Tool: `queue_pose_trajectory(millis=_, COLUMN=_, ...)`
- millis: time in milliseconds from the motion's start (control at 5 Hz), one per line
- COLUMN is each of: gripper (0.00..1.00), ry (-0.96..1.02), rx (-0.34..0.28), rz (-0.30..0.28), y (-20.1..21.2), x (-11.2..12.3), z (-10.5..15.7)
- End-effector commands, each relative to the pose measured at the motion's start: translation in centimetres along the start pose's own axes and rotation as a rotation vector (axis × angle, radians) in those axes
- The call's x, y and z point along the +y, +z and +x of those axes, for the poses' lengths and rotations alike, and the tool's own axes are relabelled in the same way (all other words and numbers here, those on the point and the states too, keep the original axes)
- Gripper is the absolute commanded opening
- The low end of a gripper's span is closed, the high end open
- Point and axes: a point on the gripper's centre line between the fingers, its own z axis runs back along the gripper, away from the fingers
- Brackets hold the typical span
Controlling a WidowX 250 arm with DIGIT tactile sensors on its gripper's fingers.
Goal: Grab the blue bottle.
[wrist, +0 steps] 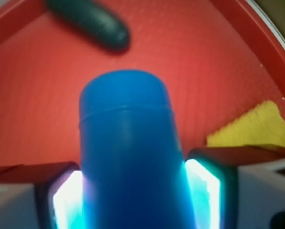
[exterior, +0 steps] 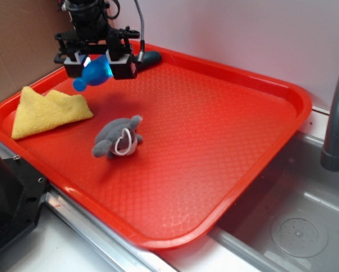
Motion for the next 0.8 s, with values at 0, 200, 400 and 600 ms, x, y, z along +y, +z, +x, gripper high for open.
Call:
queue_pose_trajectory(millis=0, gripper=0.0, ry=-0.21, rx=-0.004, rz=-0.095, y=6.6, x=-0.8, z=-3.4)
queue_pose_trajectory(millis=200, gripper=0.0, ry=-0.322, rx=0.024, rz=-0.137, y=8.6, x=-0.4, z=-5.7)
queue_pose_trajectory(millis=400, gripper=0.0, ry=-0.374, rx=0.023, rz=-0.134, y=9.6, x=0.1, z=-7.5)
queue_pose_trajectory(millis=600, gripper=0.0, ry=-0.359, rx=0.008, rz=-0.146, y=10.0, x=0.3, z=-8.2)
